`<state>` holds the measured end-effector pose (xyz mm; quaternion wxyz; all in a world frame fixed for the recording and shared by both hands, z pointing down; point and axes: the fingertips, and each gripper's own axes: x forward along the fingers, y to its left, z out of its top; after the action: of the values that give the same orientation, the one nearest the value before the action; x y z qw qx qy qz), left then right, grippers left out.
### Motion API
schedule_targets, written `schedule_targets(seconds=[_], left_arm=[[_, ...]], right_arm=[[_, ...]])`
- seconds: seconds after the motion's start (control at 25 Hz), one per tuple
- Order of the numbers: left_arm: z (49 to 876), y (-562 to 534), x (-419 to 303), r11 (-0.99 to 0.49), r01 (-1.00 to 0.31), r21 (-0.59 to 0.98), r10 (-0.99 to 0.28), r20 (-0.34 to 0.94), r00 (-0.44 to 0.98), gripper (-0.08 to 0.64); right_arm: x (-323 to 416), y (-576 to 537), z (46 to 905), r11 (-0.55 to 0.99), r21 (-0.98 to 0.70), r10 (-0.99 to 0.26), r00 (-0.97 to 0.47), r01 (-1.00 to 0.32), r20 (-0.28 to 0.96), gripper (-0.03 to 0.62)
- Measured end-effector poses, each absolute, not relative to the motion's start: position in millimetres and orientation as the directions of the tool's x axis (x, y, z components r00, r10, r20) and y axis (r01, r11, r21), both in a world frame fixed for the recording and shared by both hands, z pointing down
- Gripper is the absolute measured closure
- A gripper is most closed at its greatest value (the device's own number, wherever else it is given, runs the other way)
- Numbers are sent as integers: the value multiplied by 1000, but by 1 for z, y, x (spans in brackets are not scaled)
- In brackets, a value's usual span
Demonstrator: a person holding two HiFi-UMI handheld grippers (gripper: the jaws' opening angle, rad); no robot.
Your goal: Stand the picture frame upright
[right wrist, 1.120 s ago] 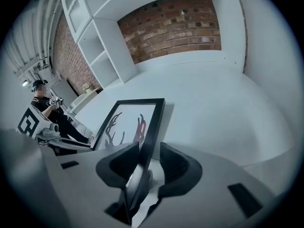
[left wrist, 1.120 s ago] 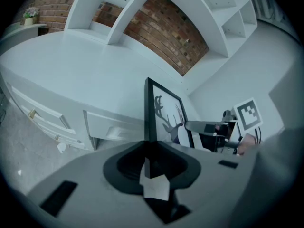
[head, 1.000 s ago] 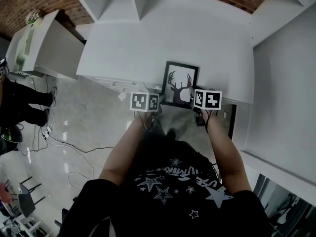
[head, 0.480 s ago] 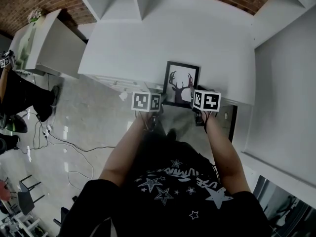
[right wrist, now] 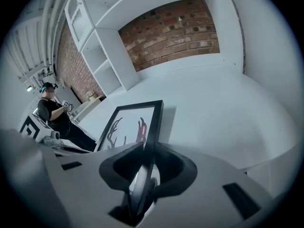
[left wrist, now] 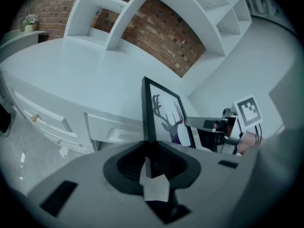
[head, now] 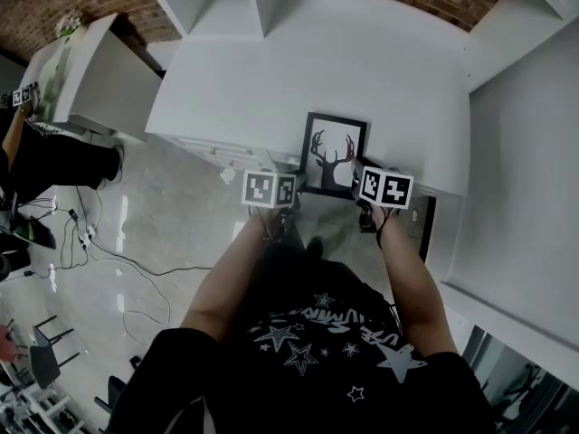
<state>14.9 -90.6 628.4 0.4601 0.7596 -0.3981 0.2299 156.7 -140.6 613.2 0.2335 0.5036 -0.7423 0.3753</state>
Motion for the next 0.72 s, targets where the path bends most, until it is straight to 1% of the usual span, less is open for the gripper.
schedule_targets(seconds=[0.28,0.72], left_arm=[[609,-93,12,-287,-832,475,-456,695,555,471],[548,-90,7,-331,-861,386,-632,587,506,471]], right_arm=[[149,-146,580,292,-288,-631,-410,-912,659,508],[142,-143,512,415,-280,-715,-501,-865,487,508]])
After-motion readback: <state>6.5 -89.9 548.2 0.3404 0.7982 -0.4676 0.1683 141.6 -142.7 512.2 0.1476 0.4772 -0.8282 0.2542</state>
